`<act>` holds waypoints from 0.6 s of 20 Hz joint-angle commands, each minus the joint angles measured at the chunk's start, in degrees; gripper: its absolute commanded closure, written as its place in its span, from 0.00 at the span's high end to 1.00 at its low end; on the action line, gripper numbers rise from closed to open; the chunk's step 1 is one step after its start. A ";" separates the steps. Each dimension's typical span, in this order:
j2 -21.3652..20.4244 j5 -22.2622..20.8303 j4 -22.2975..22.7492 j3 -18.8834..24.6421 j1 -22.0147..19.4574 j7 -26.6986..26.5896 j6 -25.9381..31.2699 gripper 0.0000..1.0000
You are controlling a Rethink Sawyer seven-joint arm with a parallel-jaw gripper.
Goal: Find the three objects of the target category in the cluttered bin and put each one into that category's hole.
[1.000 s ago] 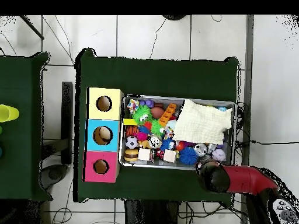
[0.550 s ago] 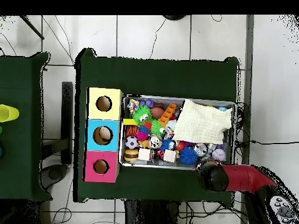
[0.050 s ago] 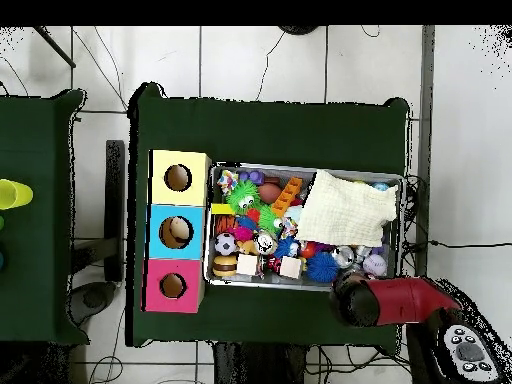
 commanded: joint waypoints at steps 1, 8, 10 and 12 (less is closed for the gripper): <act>4.35 -3.35 -6.85 -0.59 1.19 6.35 -6.71 1.00; 7.31 -3.07 -9.26 -8.45 7.21 12.96 -14.48 1.00; 8.57 -1.79 -9.90 -10.75 8.92 14.12 -16.87 1.00; 10.21 -0.11 -10.42 -13.65 10.93 15.69 -20.33 1.00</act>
